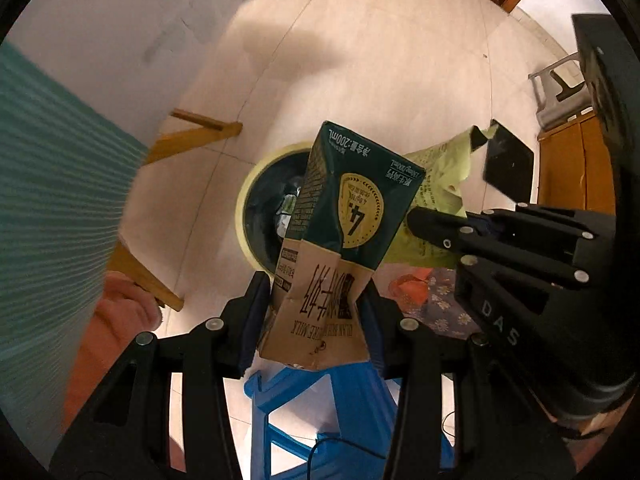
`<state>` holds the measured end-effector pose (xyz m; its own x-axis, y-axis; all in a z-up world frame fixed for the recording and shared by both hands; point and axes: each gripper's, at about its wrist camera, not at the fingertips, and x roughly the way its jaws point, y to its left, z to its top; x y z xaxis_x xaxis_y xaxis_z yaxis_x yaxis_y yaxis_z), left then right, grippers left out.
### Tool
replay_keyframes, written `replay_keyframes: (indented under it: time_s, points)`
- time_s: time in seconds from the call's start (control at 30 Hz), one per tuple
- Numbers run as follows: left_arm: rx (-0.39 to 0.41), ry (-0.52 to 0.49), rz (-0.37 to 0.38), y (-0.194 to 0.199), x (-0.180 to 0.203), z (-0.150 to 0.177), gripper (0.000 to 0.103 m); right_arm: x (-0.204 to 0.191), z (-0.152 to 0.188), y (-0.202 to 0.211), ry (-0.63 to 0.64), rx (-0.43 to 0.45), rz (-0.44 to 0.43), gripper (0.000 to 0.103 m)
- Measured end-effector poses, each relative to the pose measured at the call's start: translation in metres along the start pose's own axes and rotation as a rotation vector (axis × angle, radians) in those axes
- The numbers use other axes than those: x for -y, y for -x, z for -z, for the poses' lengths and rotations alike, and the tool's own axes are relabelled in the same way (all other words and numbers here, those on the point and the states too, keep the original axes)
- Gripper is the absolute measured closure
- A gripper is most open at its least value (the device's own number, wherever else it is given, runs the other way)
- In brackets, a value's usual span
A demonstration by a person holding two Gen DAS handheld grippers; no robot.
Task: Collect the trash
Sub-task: 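Carry the yellow bag and milk carton over the black bin, then open both grippers to drop the bag and carton into the bin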
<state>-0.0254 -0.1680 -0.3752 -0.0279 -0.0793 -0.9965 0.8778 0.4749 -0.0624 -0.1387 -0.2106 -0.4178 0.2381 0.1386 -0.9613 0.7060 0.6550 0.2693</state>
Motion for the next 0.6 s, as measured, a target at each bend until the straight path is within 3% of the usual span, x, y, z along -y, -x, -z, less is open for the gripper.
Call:
replay_keyframes:
  time_s: [0.4, 0.43, 0.47, 0.6]
  points:
    - [-0.08, 0.065, 0.041, -0.063, -0.021, -0.034, 0.06, 0.028, -0.013, -0.051, -0.103, -0.04, -0.079, 0.097]
    - [-0.077, 0.071, 0.036, -0.065, -0.023, -0.036, 0.057, 0.032, -0.014, -0.052, -0.114, -0.04, -0.083, 0.094]
    - [-0.076, 0.074, 0.031, -0.07, -0.027, -0.038, 0.047, 0.035, -0.015, -0.054, -0.125, -0.039, -0.081, 0.093]
    - [-0.077, 0.099, 0.024, -0.077, -0.039, -0.043, 0.038, 0.049, -0.017, -0.059, -0.183, -0.037, -0.079, 0.076]
